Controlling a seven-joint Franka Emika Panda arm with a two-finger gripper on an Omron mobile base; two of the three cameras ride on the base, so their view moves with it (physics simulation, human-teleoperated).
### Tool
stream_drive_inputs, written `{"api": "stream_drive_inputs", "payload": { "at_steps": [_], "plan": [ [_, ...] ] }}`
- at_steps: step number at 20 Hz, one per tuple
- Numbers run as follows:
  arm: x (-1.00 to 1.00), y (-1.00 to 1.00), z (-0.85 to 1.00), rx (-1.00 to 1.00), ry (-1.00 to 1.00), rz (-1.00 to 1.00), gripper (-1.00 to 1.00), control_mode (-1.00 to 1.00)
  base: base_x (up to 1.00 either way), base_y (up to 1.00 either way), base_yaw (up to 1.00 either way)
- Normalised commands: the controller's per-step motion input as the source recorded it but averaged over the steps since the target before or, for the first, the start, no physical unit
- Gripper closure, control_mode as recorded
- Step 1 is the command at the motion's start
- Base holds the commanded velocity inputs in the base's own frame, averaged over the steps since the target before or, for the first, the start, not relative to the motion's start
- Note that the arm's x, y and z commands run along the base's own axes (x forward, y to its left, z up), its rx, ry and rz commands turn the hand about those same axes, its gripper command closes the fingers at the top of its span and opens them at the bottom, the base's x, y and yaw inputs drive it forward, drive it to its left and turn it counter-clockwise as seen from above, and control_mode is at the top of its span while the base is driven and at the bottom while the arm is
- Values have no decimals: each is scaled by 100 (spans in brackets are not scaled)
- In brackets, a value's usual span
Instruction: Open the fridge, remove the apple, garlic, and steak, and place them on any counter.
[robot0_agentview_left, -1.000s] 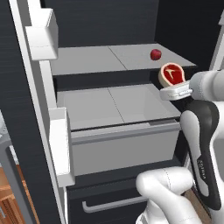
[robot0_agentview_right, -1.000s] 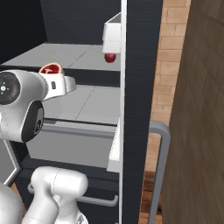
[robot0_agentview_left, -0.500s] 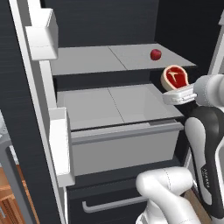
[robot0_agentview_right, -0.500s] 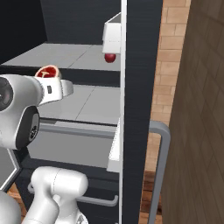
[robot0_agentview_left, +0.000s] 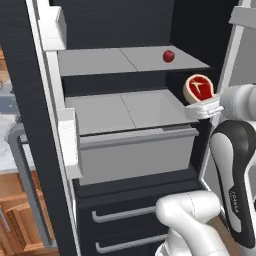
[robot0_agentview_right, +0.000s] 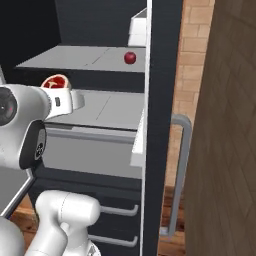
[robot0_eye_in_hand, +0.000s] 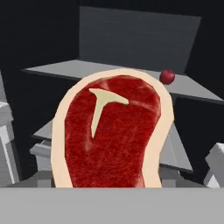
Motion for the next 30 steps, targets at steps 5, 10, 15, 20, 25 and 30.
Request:
{"api": "stream_drive_inputs", "payload": {
  "at_steps": [5,10,15,20,25,30],
  "plan": [
    [0,0,0,0,0,0,100,100,-100,-12,-2],
    [0,0,0,0,0,0,100,100,-94,-9,-2],
    [0,0,0,0,0,0,100,100,-11,0,-1],
    [0,0,0,0,0,0,100,100,0,1,0],
    [0,0,0,0,0,0,100,100,-4,80,0],
    [0,0,0,0,0,0,100,100,-8,100,1]
  ]
}}
